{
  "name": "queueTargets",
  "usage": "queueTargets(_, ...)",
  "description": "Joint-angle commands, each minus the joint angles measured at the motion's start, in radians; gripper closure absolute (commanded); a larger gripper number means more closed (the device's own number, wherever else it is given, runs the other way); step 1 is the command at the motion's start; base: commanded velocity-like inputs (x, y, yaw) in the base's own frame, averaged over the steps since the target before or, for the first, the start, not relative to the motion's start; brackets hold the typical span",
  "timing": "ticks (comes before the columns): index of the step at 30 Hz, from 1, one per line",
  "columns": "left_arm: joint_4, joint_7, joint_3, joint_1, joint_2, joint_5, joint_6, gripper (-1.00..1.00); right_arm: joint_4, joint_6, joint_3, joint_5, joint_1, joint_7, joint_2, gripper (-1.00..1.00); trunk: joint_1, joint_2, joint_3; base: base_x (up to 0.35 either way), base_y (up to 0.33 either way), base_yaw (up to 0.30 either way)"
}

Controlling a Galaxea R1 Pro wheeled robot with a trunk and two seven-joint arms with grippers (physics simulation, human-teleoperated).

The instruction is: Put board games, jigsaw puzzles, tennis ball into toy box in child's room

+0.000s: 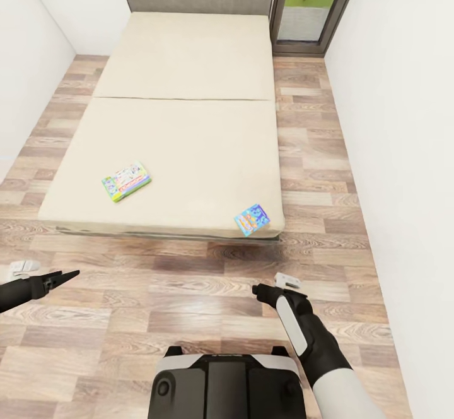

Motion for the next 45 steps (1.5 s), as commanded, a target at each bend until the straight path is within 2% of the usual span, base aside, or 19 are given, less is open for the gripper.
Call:
queueTargets(1, -0.001, -0.009, 0.002, -0.001, 0.0, -0.009, 0.01, -1.0, 0.006, 0.002, 0.001, -0.011, 0.0, -0.01, 0.0, -1.0, 0.001, -0.002, 0.001, 0.0, 0.0, 0.0)
queueTargets(5, 0.0, -0.011, 0.002, -0.001, 0.0, -0.009, 0.01, -1.0, 0.036, 0.003, -0.007, -0.025, 0.0, -0.01, -0.005, -1.0, 0.001, -0.002, 0.007, 0.0, 0.0, 0.0)
queueTargets(11, 0.015, -0.009, 0.0, 0.0, -0.004, -0.01, 0.01, -1.0, 0.049, 0.004, -0.027, -0.098, 0.0, -0.007, -0.021, -1.0, 0.001, -0.002, 0.017, 0.0, 0.0, 0.0)
queueTargets(12, 0.027, -0.008, -0.001, 0.0, -0.008, -0.011, 0.01, -1.0, 0.055, 0.003, -0.032, -0.114, 0.0, -0.004, -0.03, -1.0, 0.001, -0.002, 0.019, 0.0, 0.0, 0.0)
queueTargets(15, 0.036, -0.007, -0.002, 0.0, -0.012, -0.012, 0.01, -1.0, 0.069, 0.003, -0.036, -0.125, -0.001, 0.016, -0.049, -1.0, 0.001, -0.002, 0.024, 0.0, 0.0, 0.0)
queueTargets(17, 0.039, -0.007, -0.002, 0.0, -0.013, -0.012, 0.009, -1.0, 0.077, 0.005, -0.037, -0.127, -0.001, 0.044, -0.063, -1.0, 0.001, -0.002, 0.027, 0.0, 0.0, 0.0)
queueTargets(21, 0.04, -0.008, -0.004, -0.001, -0.013, -0.011, 0.009, -1.0, 0.107, 0.007, -0.038, -0.121, -0.001, 0.071, -0.073, -1.0, 0.001, -0.002, 0.034, 0.0, 0.0, 0.0)
queueTargets(37, 0.04, -0.006, -0.007, -0.001, -0.014, -0.011, 0.009, -1.0, 0.142, 0.011, -0.038, -0.124, -0.011, 0.08, -0.081, -1.0, 0.001, -0.002, 0.061, 0.0, 0.0, 0.0)
queueTargets(41, 0.041, -0.006, -0.006, -0.001, -0.014, -0.009, 0.007, -1.0, 0.143, 0.01, -0.038, -0.129, -0.01, 0.08, -0.106, -1.0, 0.001, -0.002, 0.067, 0.0, 0.0, 0.0)
queueTargets(45, 0.041, -0.005, -0.006, -0.001, -0.014, -0.011, 0.007, -1.0, 0.143, 0.009, -0.038, -0.13, -0.01, 0.08, -0.113, -1.0, 0.001, -0.002, 0.074, 0.0, 0.0, 0.0)
